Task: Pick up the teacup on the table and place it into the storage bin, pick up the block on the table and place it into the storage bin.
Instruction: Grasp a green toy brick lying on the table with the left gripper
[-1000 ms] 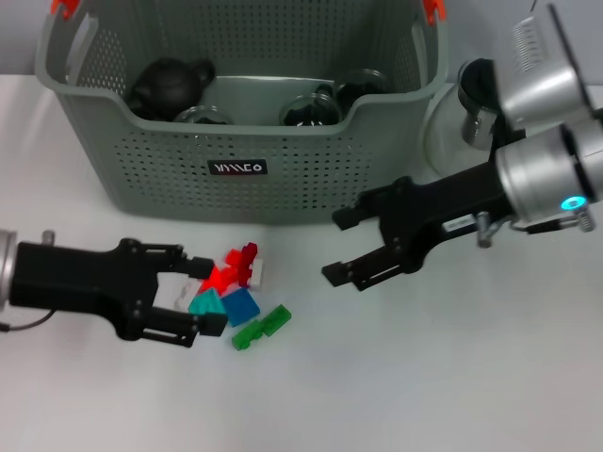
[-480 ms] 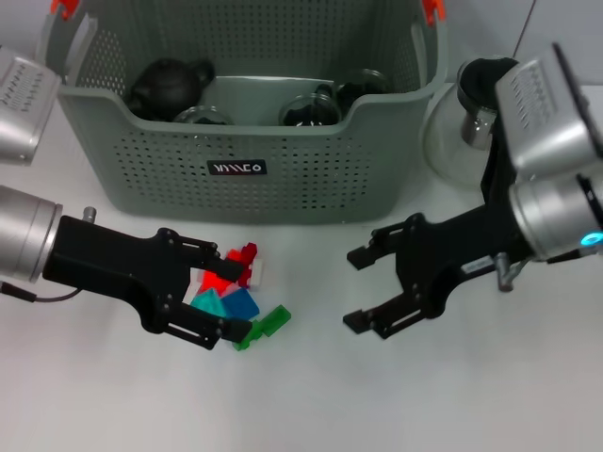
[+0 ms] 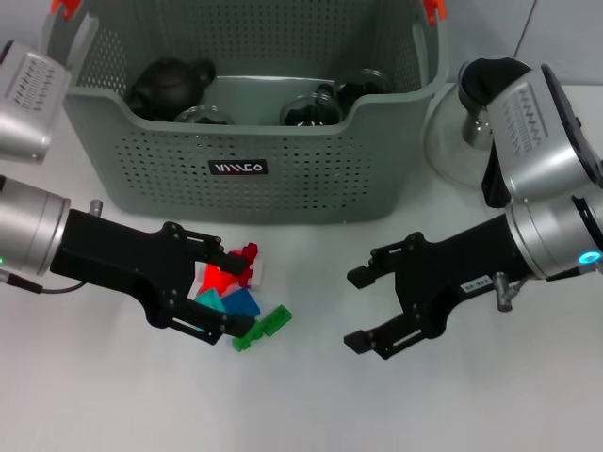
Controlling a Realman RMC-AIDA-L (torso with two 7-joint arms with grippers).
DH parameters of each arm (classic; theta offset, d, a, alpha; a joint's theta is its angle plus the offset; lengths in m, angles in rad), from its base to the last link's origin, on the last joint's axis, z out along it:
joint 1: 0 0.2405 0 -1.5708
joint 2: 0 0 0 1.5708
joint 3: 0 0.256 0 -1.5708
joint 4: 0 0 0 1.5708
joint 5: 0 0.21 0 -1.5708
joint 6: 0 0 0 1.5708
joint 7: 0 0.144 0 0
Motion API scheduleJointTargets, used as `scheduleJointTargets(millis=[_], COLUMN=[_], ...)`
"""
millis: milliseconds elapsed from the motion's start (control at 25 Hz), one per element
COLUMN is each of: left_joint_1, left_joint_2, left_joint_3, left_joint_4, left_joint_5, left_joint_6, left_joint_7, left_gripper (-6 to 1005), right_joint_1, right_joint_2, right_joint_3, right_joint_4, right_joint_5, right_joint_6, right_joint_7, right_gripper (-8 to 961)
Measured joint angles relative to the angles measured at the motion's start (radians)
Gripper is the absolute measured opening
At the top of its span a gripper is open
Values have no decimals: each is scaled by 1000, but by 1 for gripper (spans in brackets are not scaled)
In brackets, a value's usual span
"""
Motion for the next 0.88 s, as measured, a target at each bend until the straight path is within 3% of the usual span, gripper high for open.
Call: scheduleJointTargets(millis=[320, 680, 880], left_joint_1=[-8, -34, -47], left_joint_2=[-13, -50, -62], left_joint_3=[80, 160, 250], left_joint_4=[0, -2, 5], left_joint_5=[-4, 0, 1], left_joint_6=[-17, -78, -144], left_joint_7=[0, -19, -128], left_gripper=[824, 825, 825], right_joint_1=[-63, -124, -126], right_joint_2=[-19, -9, -8], right_joint_3=[25, 32, 38], right_joint_4=[-10, -63, -71], right_joint_5=[-3, -5, -1], right_joint_6=[-33, -57, -63], right_joint_7=[-5, -11, -12], right_gripper=[882, 881, 881])
